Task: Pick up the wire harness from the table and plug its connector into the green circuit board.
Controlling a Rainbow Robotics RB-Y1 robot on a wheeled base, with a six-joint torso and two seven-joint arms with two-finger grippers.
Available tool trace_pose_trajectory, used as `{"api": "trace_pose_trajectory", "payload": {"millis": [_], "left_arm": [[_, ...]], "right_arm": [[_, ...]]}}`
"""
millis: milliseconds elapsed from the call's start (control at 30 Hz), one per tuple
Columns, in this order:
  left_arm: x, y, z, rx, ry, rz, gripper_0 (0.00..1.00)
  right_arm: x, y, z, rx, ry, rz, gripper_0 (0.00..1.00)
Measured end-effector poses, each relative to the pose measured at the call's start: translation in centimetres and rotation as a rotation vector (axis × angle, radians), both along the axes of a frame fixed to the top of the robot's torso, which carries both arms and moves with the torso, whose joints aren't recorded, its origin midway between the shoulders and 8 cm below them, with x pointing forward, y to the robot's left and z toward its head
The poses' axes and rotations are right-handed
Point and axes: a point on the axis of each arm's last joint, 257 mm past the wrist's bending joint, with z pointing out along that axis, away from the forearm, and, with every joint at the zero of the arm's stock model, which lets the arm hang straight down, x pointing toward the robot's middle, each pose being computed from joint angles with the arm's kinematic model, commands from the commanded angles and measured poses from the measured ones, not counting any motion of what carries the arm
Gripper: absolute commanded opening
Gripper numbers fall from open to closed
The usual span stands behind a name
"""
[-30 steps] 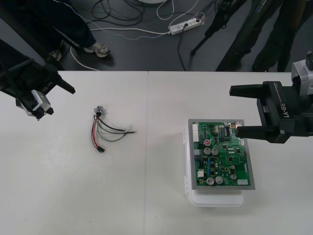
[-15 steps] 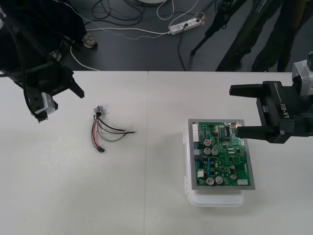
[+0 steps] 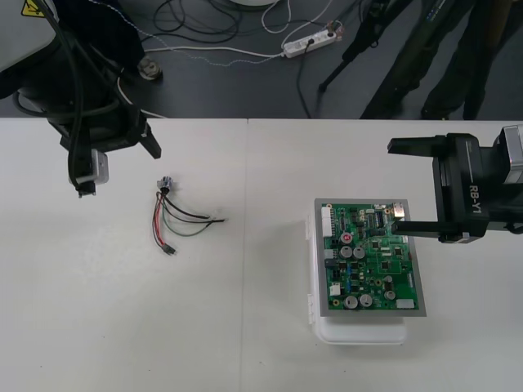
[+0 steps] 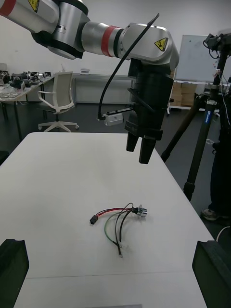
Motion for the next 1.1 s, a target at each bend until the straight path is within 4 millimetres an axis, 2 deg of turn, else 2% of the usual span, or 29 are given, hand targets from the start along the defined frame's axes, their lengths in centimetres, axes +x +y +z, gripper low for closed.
{"api": "trace_pose_trajectory", "payload": {"millis": [433, 700, 1100], "left_arm": [[1.8, -0.4, 0.0, 0.038, -0.049, -0.051, 1.00], [2.2, -0.7, -0.4, 0.048, -0.056, -0.055, 1.00], [3.0, -0.4, -1.2, 0.063, -0.057, -0.047, 1.00]], "right_arm": [[0.1, -0.5, 0.2, 0.088, 0.035, 0.020, 1.00], [-0.2, -0.4, 0.7, 0.113, 0.135, 0.033, 1.00], [-0.2, -0.6, 0.6, 0.107, 0.135, 0.032, 1.00]]}}
